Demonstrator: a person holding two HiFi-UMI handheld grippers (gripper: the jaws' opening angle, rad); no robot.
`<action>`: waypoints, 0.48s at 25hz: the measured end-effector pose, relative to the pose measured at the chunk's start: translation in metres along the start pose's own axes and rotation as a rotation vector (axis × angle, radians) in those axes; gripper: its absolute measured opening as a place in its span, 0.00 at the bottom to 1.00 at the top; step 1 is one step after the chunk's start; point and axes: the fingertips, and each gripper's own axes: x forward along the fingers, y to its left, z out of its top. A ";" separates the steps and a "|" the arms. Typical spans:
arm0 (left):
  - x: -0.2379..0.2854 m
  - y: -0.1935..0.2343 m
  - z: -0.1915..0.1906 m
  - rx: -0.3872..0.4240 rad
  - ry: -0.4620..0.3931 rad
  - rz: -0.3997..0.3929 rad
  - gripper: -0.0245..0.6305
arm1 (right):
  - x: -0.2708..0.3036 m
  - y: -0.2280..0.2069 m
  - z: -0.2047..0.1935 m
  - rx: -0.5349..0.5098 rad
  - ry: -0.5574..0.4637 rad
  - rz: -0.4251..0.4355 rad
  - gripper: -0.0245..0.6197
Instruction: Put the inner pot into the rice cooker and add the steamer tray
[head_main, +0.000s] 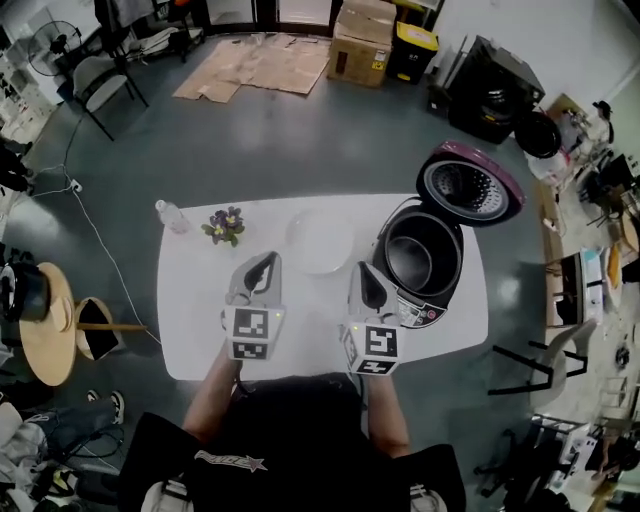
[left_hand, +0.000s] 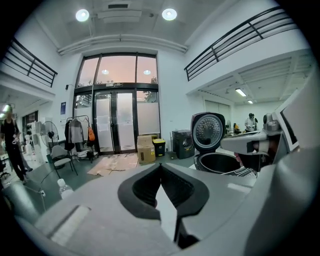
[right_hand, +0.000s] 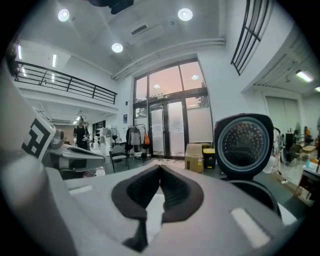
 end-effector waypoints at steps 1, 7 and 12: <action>0.000 0.007 -0.005 -0.006 0.010 0.003 0.05 | 0.006 0.006 -0.004 0.005 0.013 -0.002 0.05; 0.012 0.028 -0.033 -0.024 0.063 -0.018 0.05 | 0.030 0.020 -0.040 0.045 0.100 -0.046 0.05; 0.037 0.029 -0.067 -0.041 0.121 -0.068 0.05 | 0.046 0.012 -0.087 0.089 0.189 -0.108 0.05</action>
